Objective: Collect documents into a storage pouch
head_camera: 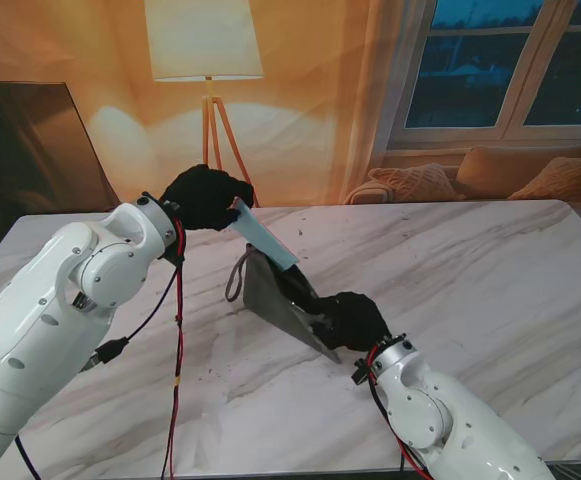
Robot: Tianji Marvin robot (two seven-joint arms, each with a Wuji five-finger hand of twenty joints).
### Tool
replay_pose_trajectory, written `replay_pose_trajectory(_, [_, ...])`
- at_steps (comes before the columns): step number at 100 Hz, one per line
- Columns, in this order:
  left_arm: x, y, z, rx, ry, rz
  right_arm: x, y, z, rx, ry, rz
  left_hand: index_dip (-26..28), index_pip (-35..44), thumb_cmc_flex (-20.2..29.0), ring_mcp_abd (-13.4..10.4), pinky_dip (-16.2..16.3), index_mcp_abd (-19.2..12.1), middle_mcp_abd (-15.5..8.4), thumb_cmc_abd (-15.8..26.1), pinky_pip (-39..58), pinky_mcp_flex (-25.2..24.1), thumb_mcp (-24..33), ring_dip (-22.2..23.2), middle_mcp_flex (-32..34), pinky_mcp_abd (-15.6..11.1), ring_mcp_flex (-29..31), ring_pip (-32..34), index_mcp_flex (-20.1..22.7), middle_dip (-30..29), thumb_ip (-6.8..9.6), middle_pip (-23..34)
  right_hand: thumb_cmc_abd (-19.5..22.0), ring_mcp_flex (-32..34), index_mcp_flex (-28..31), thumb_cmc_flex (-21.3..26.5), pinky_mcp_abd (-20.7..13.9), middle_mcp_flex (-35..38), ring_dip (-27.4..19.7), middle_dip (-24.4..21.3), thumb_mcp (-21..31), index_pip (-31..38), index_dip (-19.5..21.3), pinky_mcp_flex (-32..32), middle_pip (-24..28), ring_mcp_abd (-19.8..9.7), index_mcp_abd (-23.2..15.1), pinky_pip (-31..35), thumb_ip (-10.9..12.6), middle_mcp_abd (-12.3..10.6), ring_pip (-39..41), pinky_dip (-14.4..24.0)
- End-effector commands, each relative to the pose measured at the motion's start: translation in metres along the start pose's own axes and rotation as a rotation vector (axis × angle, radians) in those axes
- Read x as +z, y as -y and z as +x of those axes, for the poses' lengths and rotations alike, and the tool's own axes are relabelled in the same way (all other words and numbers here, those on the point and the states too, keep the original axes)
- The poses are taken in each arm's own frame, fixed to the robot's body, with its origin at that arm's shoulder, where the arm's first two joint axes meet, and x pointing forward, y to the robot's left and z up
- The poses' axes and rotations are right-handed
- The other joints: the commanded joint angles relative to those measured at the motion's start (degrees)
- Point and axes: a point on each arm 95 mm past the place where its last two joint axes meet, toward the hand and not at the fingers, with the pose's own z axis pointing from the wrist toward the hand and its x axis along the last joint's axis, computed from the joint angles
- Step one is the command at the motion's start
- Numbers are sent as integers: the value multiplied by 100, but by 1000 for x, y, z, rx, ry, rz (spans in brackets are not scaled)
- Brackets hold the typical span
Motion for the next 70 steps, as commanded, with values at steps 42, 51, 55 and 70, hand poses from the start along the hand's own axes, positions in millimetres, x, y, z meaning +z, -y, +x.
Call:
replay_pose_trajectory(42, [22, -13, 0, -7, -36, -127, -3, 6, 3, 21, -11, 31, -161, 481, -95, -154, -50, -278, -78, 315, -8, -343, -23, 248, -206, -290, -82, -86, 106, 386, 182, 43, 363, -142, 442, 445, -100, -109, 36, 57, 215, 271, 148, -85, -87, -341, -682, -62, 321, -69, -134, -34])
replay_pose_trajectory(51, [24, -16, 3, -28, -45, -121, -3, 6, 3, 20, -13, 32, -750, 329, -171, -104, -104, -171, -83, 294, -124, -522, -39, 237, -422, -343, -330, -331, 71, 425, 60, -219, 370, -145, 442, 442, -99, -111, 39, 53, 219, 273, 139, -86, -100, -340, -686, -66, 320, -45, -143, -30])
replay_pose_trajectory(55, [24, -17, 4, -37, -47, -119, -4, 6, 3, 20, -13, 33, -958, 334, -221, -81, -142, -151, -81, 257, -174, -621, 16, 256, -507, -357, -453, -438, 53, 516, 14, -380, 365, -148, 442, 443, -99, -112, 40, 53, 219, 273, 136, -85, -102, -339, -687, -67, 320, -60, -148, -29])
replay_pose_trajectory(70, [24, -22, 7, -78, -39, -118, -4, 6, 3, 19, -11, 39, -1280, 156, -289, -19, -370, -185, -84, 228, -459, -1067, 13, 106, -1022, -486, -1079, -1172, 9, 627, -62, -1233, 370, -149, 437, 445, -99, -113, 43, 56, 222, 276, 129, -85, -107, -340, -674, -69, 321, -35, -159, -23])
